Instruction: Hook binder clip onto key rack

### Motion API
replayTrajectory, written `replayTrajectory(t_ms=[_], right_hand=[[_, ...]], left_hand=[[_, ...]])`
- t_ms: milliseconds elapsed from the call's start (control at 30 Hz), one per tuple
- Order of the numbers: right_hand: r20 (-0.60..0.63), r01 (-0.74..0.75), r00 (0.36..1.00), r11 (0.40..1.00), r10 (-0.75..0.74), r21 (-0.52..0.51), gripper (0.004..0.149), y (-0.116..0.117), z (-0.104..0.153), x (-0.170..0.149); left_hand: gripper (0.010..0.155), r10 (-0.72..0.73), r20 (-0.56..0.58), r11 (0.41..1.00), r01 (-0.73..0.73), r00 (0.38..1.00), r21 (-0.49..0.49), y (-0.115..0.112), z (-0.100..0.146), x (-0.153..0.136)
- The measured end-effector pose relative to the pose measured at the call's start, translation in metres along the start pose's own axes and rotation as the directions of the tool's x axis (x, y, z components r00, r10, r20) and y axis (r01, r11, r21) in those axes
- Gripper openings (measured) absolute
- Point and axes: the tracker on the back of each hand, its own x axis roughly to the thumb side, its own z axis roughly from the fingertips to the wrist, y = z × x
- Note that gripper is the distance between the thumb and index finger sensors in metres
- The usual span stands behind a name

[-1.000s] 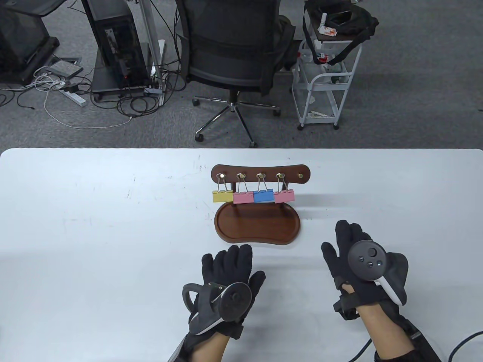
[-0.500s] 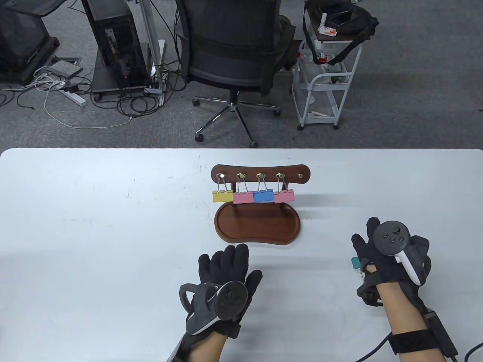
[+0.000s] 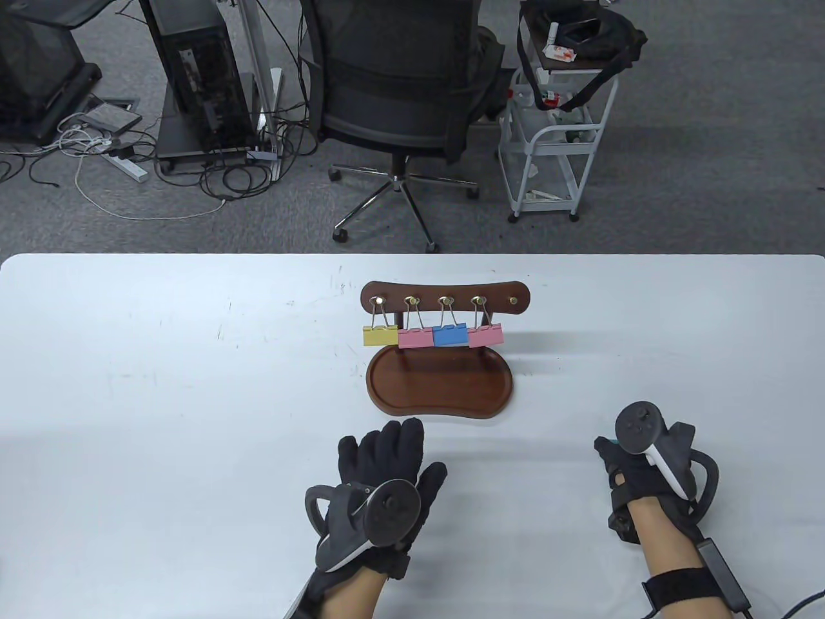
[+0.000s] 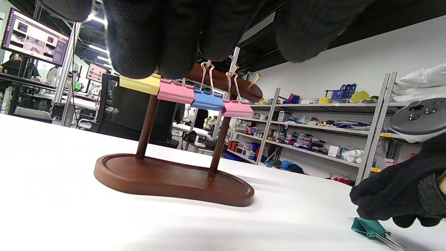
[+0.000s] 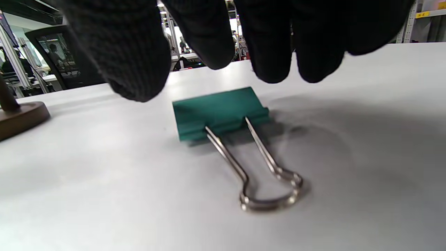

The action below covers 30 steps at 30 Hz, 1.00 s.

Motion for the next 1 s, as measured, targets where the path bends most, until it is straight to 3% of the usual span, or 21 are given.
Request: replayTrajectory(t_ms=[567, 767, 1000], right_hand=[[-0.057, -0.106, 0.993, 0.994, 0.106, 0.006, 0.072, 0.014, 0.001, -0.001], [-0.054, -0.098, 0.993, 0.994, 0.101, 0.056, 0.077, 0.013, 0.001, -0.001], [-0.052, -0.088, 0.995, 0.996, 0.089, 0.027, 0.084, 0.013, 0.000, -0.001]], left_hand=[[0.074, 0.004, 0.001, 1.000, -0.004, 1.000, 0.003, 0.000, 0.000, 0.001], [0.074, 0.005, -0.001, 1.000, -0.005, 1.000, 0.004, 0.000, 0.000, 0.000], [0.074, 0.005, 0.000, 1.000, -0.005, 1.000, 0.004, 0.000, 0.000, 0.001]])
